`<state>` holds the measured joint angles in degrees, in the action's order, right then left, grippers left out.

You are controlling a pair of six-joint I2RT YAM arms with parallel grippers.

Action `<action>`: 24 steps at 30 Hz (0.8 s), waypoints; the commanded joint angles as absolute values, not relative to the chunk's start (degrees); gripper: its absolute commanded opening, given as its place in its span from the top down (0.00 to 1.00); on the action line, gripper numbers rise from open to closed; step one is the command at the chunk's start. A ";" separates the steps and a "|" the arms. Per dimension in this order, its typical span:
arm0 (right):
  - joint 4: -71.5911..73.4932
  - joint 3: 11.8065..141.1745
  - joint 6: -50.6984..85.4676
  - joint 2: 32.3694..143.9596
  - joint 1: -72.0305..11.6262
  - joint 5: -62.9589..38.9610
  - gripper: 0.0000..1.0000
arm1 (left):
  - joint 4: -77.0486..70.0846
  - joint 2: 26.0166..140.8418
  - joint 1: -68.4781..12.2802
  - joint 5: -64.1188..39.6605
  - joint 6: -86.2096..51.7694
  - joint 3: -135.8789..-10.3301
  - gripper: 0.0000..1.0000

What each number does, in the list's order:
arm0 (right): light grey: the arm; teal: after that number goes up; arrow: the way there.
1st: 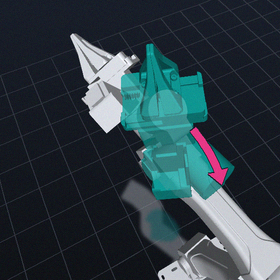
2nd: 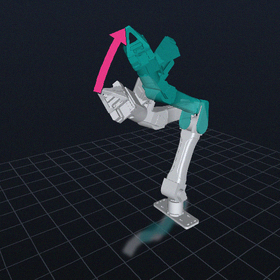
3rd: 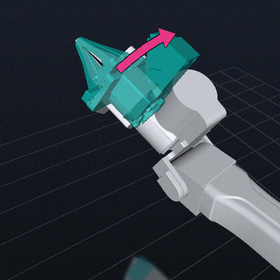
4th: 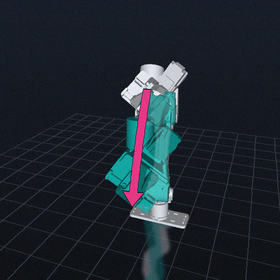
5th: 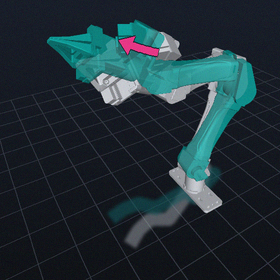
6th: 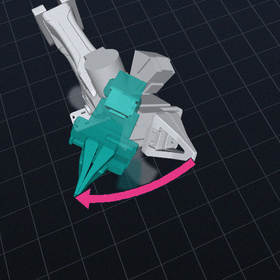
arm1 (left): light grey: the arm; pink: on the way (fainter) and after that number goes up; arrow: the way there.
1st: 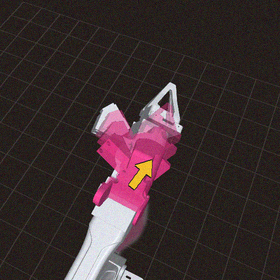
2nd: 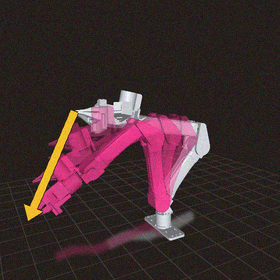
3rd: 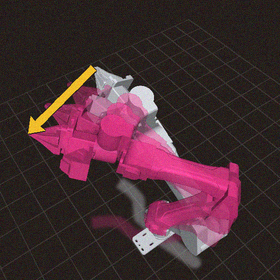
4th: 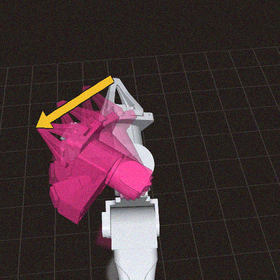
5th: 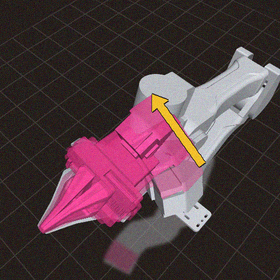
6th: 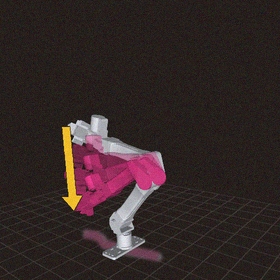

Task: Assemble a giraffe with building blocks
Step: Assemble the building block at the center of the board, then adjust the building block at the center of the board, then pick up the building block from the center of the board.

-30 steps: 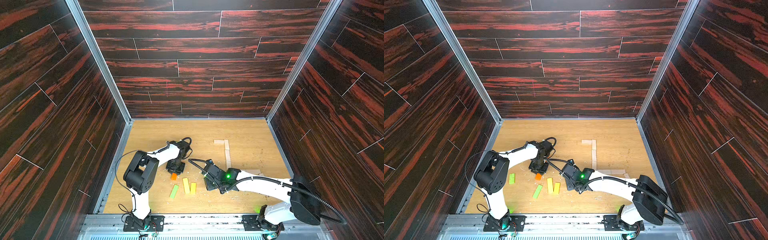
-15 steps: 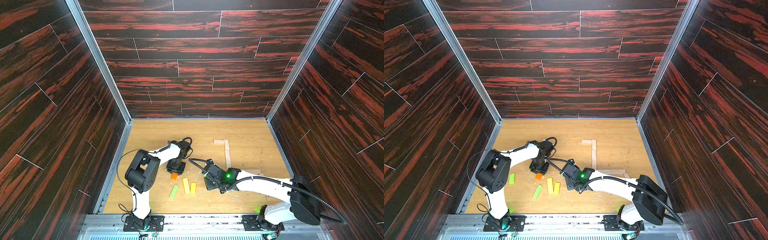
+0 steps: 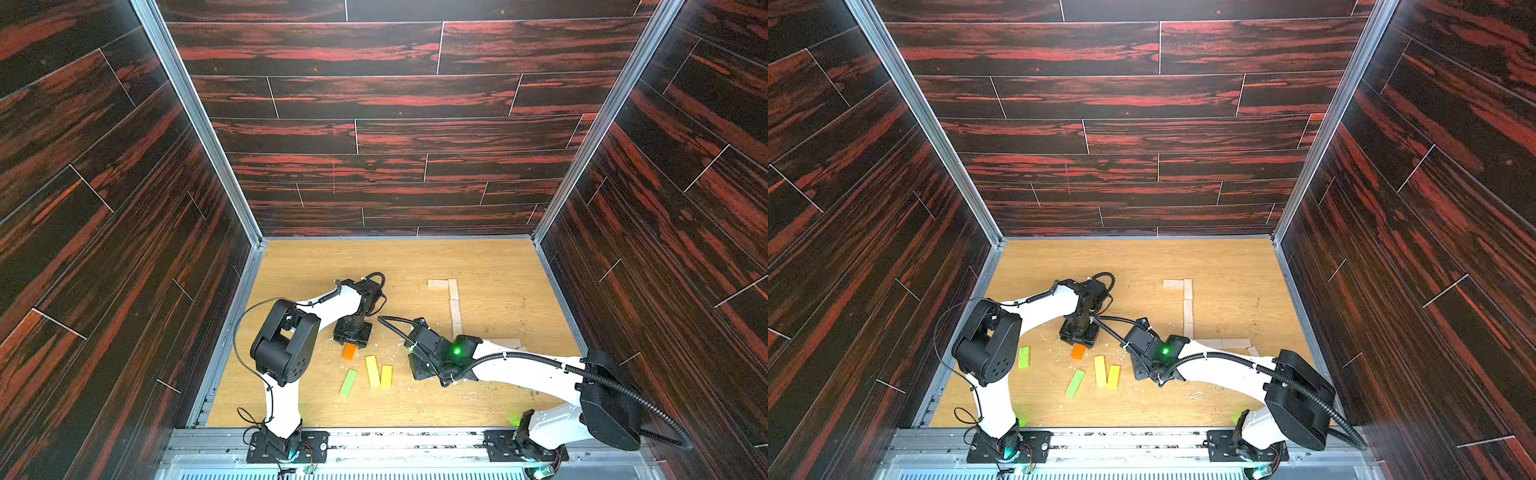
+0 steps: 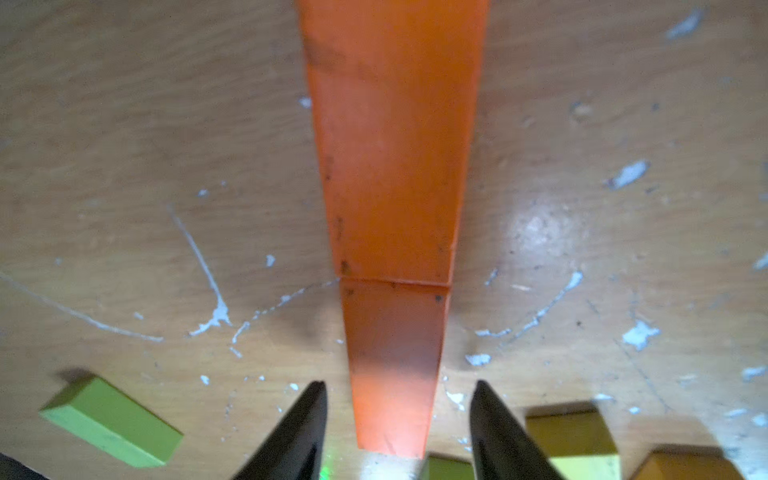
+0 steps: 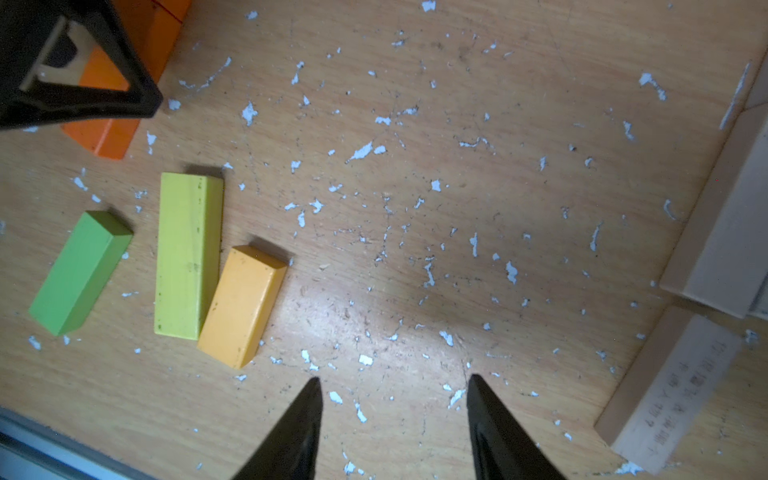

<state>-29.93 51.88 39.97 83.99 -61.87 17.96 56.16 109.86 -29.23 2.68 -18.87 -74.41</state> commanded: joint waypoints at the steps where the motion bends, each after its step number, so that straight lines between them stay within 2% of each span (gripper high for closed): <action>1: -30.40 52.18 39.92 83.41 -61.56 17.57 0.43 | 58.88 106.10 -29.07 3.51 -18.59 -76.50 0.34; 7: -30.59 56.21 38.13 85.49 -62.81 15.15 0.43 | 61.33 92.80 -29.05 5.90 -21.06 -78.22 0.27; 14: -30.77 66.74 37.24 95.25 -69.24 14.06 0.43 | 59.49 73.58 -28.83 13.98 -27.54 -73.49 0.26; 19: -31.46 73.02 38.14 102.66 -70.41 11.95 0.43 | 55.42 58.19 -28.25 18.95 -32.35 -66.86 0.24; 24: -33.32 77.90 37.55 108.55 -70.41 10.59 0.43 | 58.29 51.05 -27.68 20.80 -34.76 -65.42 0.23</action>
<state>-30.59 75.59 37.63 104.97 -70.26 12.08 56.49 52.77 -27.79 18.13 -31.70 -66.57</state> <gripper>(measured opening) 0.570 0.766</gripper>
